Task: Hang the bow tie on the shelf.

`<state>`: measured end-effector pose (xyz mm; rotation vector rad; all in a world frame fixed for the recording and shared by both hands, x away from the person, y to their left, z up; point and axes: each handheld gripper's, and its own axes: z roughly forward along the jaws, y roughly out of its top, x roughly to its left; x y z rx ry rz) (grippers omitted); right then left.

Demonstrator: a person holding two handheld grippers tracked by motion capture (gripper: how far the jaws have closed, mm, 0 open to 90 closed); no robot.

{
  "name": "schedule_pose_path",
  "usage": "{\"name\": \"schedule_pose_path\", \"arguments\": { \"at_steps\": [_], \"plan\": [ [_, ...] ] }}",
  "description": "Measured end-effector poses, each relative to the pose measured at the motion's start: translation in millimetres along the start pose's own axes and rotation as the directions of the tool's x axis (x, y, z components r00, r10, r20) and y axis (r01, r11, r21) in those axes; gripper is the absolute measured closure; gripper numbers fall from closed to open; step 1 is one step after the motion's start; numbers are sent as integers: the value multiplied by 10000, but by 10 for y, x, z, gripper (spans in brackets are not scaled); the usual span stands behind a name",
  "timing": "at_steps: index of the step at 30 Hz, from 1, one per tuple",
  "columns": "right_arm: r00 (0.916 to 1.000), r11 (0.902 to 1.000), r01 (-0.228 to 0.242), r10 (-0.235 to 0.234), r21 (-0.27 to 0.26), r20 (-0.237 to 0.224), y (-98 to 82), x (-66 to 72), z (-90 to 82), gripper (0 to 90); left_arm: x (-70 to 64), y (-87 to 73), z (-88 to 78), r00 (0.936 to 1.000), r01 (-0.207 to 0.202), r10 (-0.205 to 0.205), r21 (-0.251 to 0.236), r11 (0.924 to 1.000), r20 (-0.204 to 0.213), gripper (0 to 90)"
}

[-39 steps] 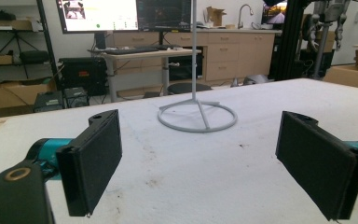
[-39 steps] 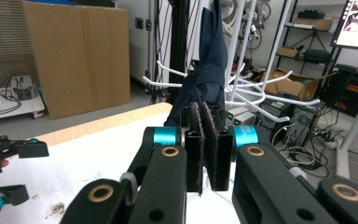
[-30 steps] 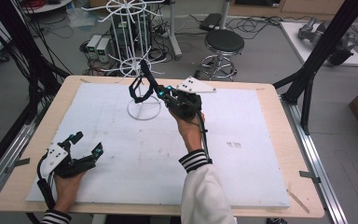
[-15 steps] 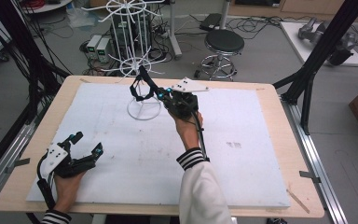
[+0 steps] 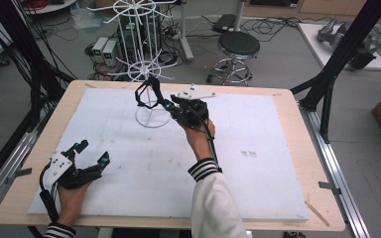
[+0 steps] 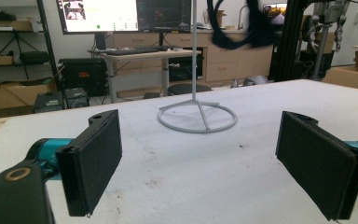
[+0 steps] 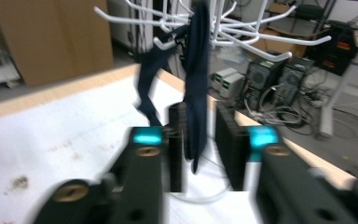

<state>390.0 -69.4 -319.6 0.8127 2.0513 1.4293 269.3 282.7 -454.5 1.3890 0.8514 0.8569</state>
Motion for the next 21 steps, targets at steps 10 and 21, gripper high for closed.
{"name": "schedule_pose_path", "arguments": {
  "at_steps": [10,21],
  "plan": [
    [9980,9963,446,-410,741,-491,-11,1,-99,113,12,4,8,10000,68,-68,131,9999,-21,147],
    [9988,9988,385,-393,-289,-287,-294,-122,-894,103,4,2,3,10000,44,-44,61,10000,8,147]
  ]
}}
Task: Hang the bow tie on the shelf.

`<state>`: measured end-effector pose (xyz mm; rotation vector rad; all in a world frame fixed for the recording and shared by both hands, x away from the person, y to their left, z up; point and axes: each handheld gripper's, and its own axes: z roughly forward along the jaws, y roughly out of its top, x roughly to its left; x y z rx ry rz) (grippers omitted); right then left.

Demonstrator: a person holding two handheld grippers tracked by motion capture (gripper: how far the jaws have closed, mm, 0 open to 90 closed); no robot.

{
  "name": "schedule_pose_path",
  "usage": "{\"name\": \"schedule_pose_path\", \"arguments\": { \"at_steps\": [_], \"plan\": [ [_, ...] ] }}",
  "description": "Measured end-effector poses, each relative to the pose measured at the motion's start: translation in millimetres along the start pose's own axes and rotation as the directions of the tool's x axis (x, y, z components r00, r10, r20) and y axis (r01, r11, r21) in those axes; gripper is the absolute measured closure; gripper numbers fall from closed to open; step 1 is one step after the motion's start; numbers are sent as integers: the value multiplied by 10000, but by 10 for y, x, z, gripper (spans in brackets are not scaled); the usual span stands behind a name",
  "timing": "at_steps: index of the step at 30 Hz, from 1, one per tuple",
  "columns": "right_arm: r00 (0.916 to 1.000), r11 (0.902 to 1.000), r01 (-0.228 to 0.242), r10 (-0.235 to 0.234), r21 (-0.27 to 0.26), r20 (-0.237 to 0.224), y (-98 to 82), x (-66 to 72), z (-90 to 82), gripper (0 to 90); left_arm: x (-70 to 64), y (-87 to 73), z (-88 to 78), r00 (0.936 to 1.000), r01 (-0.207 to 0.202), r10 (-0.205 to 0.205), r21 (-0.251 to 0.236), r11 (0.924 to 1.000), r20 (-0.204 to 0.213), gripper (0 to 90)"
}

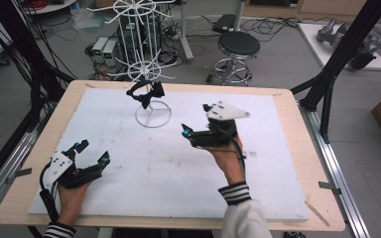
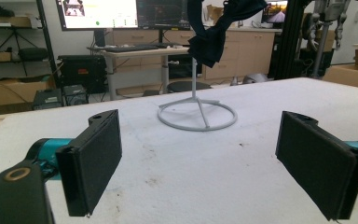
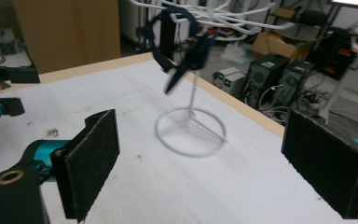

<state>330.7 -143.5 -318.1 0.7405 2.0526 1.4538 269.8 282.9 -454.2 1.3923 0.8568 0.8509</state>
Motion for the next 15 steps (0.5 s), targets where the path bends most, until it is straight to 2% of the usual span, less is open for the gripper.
{"name": "schedule_pose_path", "arguments": {
  "at_steps": [3,8,10,13,15],
  "plan": [
    [9988,9995,-98,112,-316,472,-217,-51,-359,104,-1,-2,-4,10000,-14,14,-36,10000,-10,146],
    [9916,9971,-21,118,-755,1285,-612,-133,-820,104,-3,-2,-4,10000,-65,65,-34,10000,-7,146],
    [9880,9954,-73,219,-958,1526,-757,-160,-943,103,-3,-2,-3,10000,-52,52,-33,10000,-18,146],
    [9752,9887,-57,387,-1496,2181,-1007,-192,-1092,104,-2,-2,-4,10000,-65,65,-23,10000,-14,146],
    [9608,9793,-265,804,-2007,2654,-1183,-208,-1150,104,-4,-2,-4,10000,-54,53,-42,10000,-13,146]
  ]
}}
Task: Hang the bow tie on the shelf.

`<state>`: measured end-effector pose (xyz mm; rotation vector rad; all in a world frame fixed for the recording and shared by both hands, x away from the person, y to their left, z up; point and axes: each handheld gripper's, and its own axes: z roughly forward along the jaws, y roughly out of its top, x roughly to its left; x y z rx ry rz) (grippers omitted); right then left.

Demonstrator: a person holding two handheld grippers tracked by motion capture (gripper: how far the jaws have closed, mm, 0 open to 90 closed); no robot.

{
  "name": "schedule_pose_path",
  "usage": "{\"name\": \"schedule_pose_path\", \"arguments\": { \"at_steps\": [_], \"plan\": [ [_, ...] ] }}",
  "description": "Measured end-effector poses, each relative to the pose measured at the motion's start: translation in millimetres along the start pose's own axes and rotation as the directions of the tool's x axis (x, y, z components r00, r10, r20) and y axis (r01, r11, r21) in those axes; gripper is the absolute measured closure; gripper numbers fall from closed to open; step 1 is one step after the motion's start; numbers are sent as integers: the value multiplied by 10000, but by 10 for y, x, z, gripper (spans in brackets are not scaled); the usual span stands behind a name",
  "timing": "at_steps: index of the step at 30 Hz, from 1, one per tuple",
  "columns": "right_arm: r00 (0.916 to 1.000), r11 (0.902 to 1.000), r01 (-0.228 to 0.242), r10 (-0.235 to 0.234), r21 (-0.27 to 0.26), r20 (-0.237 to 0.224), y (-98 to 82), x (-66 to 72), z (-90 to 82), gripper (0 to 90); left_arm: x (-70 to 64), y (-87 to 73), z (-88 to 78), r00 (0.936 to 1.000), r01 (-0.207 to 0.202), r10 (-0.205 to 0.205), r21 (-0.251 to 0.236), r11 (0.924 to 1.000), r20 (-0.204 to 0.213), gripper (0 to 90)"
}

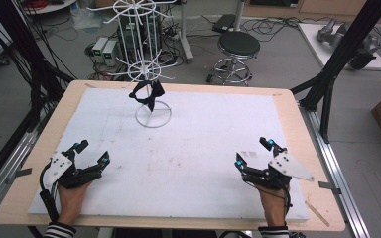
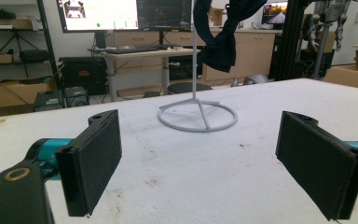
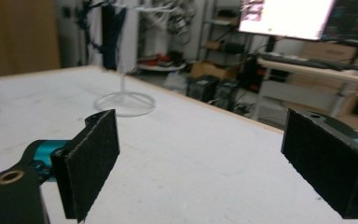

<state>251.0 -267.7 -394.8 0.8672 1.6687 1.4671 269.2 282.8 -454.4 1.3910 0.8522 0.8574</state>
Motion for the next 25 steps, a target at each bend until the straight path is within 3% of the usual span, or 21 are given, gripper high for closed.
{"name": "schedule_pose_path", "arguments": {
  "at_steps": [3,9,16,25],
  "plan": [
    [9980,9997,-133,145,-188,621,-188,-16,-39,104,-3,-3,-7,10000,-7,7,-70,10000,-19,146],
    [9920,9991,-380,401,-194,1195,-434,-43,-12,104,-4,-4,-11,10000,-16,16,-104,9999,-13,145],
    [9906,9966,-759,790,-317,1120,-586,-51,56,104,-3,-5,-14,10000,-46,46,-118,9999,-18,145],
    [9877,9960,-803,847,-379,1317,-598,-51,59,104,-5,-7,-23,10000,-78,77,-203,9998,-51,145]
  ]
}}
